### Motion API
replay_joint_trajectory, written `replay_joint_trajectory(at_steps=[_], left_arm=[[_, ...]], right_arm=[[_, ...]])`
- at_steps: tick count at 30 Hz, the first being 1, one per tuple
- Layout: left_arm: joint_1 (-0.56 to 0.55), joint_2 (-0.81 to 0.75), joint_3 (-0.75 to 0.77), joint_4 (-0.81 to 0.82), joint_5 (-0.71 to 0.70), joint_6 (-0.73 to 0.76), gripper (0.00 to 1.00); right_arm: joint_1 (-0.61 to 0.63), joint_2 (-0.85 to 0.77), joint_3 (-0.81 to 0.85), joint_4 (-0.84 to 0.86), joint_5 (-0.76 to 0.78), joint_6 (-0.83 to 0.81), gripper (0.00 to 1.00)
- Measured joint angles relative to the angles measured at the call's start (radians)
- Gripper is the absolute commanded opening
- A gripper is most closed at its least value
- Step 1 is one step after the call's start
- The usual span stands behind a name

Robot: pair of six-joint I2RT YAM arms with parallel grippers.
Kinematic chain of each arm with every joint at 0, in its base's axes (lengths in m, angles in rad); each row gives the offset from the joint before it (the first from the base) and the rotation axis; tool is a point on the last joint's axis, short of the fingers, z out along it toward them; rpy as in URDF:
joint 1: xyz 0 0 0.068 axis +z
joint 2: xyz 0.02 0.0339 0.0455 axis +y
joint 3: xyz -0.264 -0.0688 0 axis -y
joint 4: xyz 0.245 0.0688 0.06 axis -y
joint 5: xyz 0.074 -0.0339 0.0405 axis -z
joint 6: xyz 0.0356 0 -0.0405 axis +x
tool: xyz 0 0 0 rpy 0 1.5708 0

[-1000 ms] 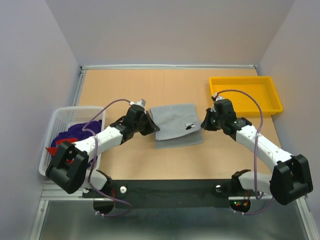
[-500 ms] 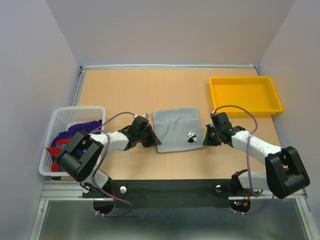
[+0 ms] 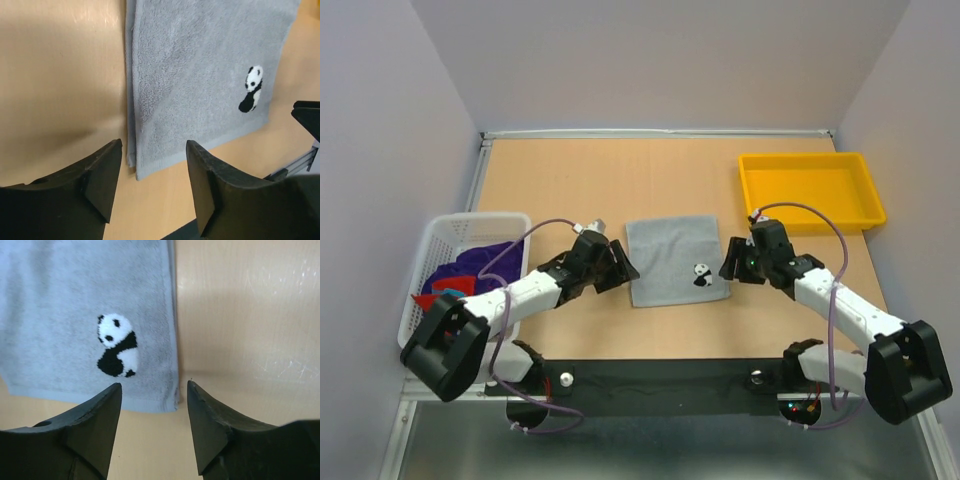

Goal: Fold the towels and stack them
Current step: Fold the towel

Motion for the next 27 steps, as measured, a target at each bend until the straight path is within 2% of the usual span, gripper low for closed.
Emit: replay_joint_trajectory(at_steps=[3,5,7,10,15,18,27], left_arm=[[-0.007,-0.109,0.04,-0.099,-0.071,0.006,0.67],[-0.015,-0.151,0.059,-0.127,-0.1,0.009,0.63],[-0.032,-0.18,0.068,-0.142,-0.122,0.008,0.56],[-0.054,-0.174,0.068,-0.163,-0.141,0.011,0.55],[-0.058,-0.075,0.092,-0.164,-0.193,0.043,0.54],[-0.029,0.014,0.161,-0.142,-0.215,0.078,0.54],[0.137,0.231,0.378,-0.023,-0.194,0.205,0.52]], right_arm=[[0.0,-0.012,0.04,0.003,-0.01,-0.004,0.61],[0.0,-0.011,0.058,0.008,-0.025,-0.006,0.61],[0.0,-0.003,0.065,0.022,-0.04,-0.006,0.6],[0.0,0.02,0.066,0.039,-0.058,-0.008,0.59],[0.0,0.124,0.114,0.08,-0.054,-0.047,0.53],[0.0,0.195,0.184,0.103,-0.016,-0.087,0.52],[-0.024,0.44,0.358,0.209,0.056,-0.167,0.52]])
